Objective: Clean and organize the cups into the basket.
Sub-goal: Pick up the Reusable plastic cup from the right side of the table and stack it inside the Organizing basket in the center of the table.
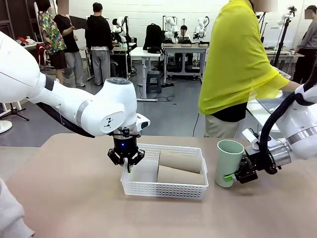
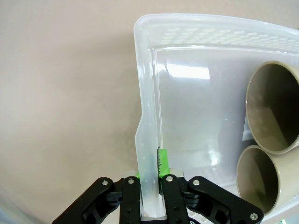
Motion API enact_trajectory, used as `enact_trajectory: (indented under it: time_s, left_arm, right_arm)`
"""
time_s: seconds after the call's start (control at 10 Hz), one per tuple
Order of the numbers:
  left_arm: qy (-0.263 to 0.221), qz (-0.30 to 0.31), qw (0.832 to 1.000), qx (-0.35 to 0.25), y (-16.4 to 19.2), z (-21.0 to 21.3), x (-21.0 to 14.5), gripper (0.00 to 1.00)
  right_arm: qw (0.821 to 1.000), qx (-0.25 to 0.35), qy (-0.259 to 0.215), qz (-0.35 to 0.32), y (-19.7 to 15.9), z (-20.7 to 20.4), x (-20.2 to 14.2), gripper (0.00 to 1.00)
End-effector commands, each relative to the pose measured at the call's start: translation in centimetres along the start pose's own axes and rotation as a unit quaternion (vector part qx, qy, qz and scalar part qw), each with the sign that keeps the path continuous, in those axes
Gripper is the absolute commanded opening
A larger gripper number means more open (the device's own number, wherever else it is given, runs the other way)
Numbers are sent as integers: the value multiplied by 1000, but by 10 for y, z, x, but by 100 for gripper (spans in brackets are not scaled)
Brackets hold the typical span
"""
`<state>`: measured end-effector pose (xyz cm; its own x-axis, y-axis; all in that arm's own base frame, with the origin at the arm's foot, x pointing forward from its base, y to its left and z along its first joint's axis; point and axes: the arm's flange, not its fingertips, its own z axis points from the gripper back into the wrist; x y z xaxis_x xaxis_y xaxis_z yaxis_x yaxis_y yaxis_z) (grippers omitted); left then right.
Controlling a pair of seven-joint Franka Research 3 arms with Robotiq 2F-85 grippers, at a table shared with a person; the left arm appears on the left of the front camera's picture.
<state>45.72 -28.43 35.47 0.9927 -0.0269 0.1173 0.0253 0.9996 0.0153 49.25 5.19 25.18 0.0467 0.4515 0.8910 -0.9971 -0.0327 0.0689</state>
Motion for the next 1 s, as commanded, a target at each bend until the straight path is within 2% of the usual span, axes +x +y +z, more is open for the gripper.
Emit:
enact_trajectory:
  time_s: [0.0, 0.3, 0.5, 0.7, 0.8, 0.9]
  left_arm:
    - [-1, -1, 1000, 2, 0, 2, 0, 0]
    - [-1, -1, 1000, 2, 0, 2, 0, 0]
    - [-1, -1, 1000, 2, 0, 2, 0, 0]
    - [-1, -1, 1000, 2, 0, 2, 0, 0]
    - [-1, -1, 1000, 2, 0, 2, 0, 0]
    - [-1, -1, 1000, 2, 0, 2, 0, 0]
  right_arm:
    - [1000, -7, -17, 25, 9, 6, 15, 21]
    - [1000, -19, -6, 4, 58, 45, 107, 23]
    - [999, -38, 0, -8, 79, 76, 167, 23]
    - [998, -50, 16, -39, 83, 86, 189, 23]
    - [999, -44, -3, -1, 80, 79, 179, 23]
    - [999, -44, -3, -1, 80, 79, 179, 23]
